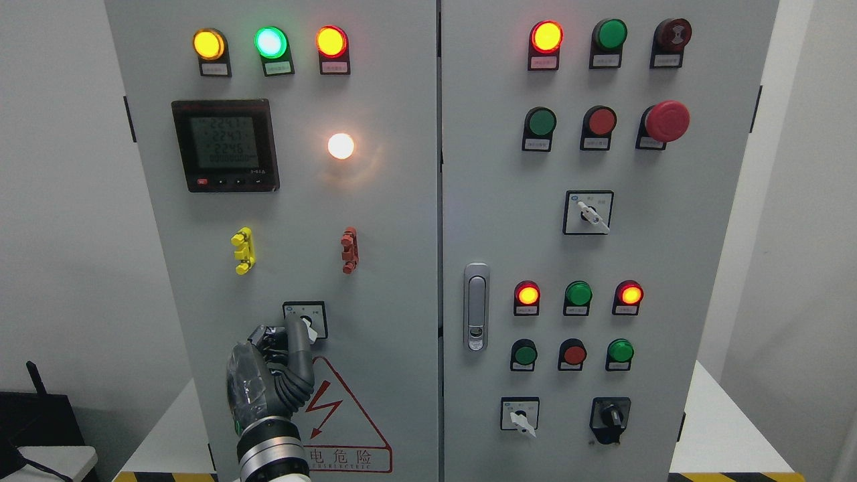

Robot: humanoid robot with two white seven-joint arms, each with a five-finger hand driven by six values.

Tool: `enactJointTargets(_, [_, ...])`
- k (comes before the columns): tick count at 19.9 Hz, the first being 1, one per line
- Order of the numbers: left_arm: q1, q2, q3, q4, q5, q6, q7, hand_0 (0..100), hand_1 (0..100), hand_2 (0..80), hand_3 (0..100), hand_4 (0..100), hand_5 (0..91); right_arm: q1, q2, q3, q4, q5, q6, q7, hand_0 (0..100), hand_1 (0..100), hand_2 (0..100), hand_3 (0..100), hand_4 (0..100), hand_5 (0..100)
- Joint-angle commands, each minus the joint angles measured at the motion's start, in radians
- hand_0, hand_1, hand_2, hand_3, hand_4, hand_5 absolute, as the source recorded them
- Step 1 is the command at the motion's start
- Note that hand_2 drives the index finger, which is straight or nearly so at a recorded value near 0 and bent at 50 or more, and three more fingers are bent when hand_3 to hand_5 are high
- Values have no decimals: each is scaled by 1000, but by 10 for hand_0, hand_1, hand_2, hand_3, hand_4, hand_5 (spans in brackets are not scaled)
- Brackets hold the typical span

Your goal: Turn on light switch 1

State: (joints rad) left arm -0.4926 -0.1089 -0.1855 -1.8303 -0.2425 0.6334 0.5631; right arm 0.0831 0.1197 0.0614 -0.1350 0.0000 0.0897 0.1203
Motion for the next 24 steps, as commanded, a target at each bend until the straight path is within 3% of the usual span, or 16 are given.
enactJointTargets(1, [2,0,0,0,0,2,-2,290,210,588,747,773,707,0,0,0,0,-17,1,-1,120,389,0,0,0,0])
enactJointTargets(9, [2,-2,0,-1,0,2,-2,121,251,588,747,772,706,0,0,0,0,-17,1,-1,120,389,0,0,0,0])
enactJointTargets(19, [45,-5,5,-23,0,-15,-3,69,277,599,751,776,706,1,0,0,0,-17,1,-1,120,389,0,0,0,0])
enactJointTargets(24, [97,-3,5,-33,-1,-86,0,51,282,608,764,785,706,0,0,0,0,-18,1,-1,120,389,0,0,0,0])
